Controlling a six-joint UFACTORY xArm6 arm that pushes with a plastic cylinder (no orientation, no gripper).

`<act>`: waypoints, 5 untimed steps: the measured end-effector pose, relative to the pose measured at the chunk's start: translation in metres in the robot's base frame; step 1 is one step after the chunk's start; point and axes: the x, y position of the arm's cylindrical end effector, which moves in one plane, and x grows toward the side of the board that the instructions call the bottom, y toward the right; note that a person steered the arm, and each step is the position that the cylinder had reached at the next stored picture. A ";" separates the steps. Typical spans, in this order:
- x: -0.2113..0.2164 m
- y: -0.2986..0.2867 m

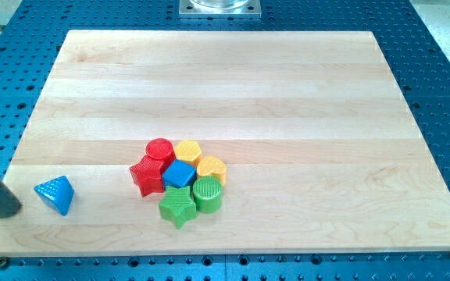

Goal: Slide the blue triangle to the bottom left of the red star

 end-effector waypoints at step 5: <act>-0.020 0.104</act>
